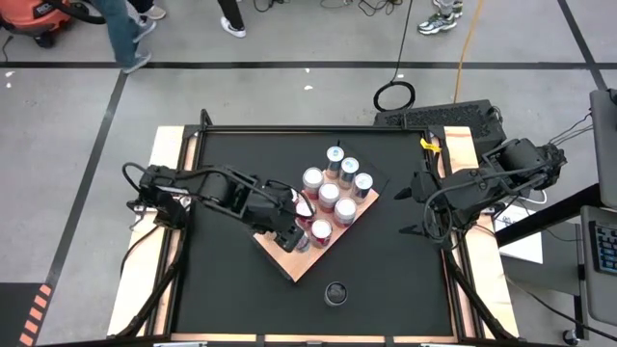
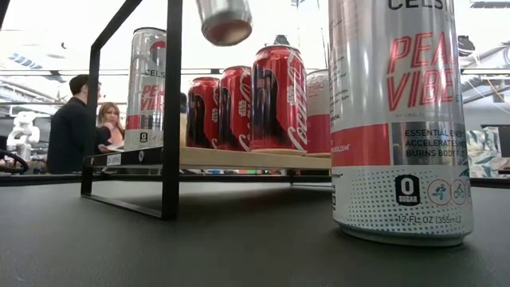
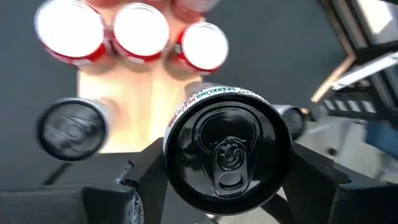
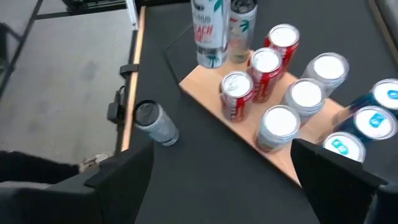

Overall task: Place canned beverage on shelf
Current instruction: Put the right white pink soda can on the shelf aligned with the other white pink soda can

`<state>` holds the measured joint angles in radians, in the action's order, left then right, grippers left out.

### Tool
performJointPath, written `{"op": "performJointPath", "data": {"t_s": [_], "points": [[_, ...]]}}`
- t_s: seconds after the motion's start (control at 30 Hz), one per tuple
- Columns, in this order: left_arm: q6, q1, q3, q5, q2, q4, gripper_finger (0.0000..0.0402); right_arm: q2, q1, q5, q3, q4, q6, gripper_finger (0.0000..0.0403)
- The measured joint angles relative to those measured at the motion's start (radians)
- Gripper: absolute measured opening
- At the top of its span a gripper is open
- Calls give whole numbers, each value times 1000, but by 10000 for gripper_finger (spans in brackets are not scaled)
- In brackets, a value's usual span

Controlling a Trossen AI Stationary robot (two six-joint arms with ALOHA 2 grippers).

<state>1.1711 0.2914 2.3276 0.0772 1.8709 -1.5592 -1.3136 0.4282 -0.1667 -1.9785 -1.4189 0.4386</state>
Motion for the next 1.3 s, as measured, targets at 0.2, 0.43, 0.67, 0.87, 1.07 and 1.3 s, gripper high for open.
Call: {"op": "performJointPath", "data": {"t_s": [0.2, 0.43, 0.67, 0.87, 1.07, 1.3], "points": [[-25, 1, -11, 15, 45, -10, 244, 0, 0, -17, 0, 0, -5, 357], [-30, 3, -11, 17, 100, -11, 244, 0, 0, -17, 0, 0, -5, 357], [-51, 5, -11, -11, 123, -11, 244, 0, 0, -17, 0, 0, -5, 357], [-78, 34, -11, 60, 53, -12, 244, 0, 0, -15, 0, 0, -5, 357], [-141, 31, -45, 69, 13, -10, 244, 0, 0, -14, 0, 0, -5, 357], [-118, 46, -171, 37, -15, -15, 244, 0, 0, -14, 0, 0, -5, 357]]}}
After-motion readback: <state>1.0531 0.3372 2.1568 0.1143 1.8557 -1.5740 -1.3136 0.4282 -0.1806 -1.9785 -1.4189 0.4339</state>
